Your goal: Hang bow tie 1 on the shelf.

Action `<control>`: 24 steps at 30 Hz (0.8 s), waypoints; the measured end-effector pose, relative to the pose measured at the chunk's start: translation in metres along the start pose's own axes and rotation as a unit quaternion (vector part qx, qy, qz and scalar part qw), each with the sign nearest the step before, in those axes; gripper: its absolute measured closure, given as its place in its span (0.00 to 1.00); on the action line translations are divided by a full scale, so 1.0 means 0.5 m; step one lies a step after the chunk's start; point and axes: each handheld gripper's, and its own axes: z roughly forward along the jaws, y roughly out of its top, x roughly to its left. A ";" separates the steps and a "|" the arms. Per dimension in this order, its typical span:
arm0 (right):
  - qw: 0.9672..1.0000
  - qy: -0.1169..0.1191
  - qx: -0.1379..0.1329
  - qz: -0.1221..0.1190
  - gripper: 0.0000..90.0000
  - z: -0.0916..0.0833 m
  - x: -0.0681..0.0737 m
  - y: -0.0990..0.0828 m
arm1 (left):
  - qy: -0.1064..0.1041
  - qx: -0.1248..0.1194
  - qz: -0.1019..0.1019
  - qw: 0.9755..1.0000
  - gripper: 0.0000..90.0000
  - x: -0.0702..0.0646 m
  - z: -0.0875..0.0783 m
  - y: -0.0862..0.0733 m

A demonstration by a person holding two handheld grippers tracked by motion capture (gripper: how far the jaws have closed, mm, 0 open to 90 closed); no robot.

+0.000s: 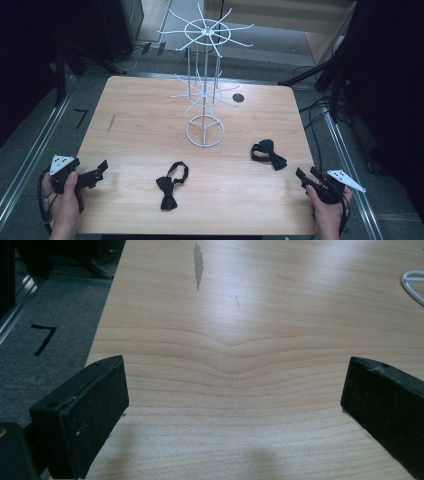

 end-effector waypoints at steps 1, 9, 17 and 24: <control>1.000 -0.003 0.000 -0.002 0.40 0.000 0.000 0.001 | 0.001 0.000 -0.001 1.000 0.00 0.000 0.000 0.000; 1.000 -0.007 -0.010 -0.001 0.43 -0.007 0.013 0.013 | 0.002 -0.001 -0.002 1.000 0.00 0.000 0.002 0.001; 1.000 -0.003 -0.014 -0.009 0.44 -0.001 0.031 0.026 | 0.003 -0.001 0.000 1.000 0.00 0.000 0.003 0.001; 1.000 -0.006 -0.015 -0.014 0.46 0.004 0.051 0.033 | 0.005 -0.001 0.000 1.000 0.00 -0.002 0.004 0.001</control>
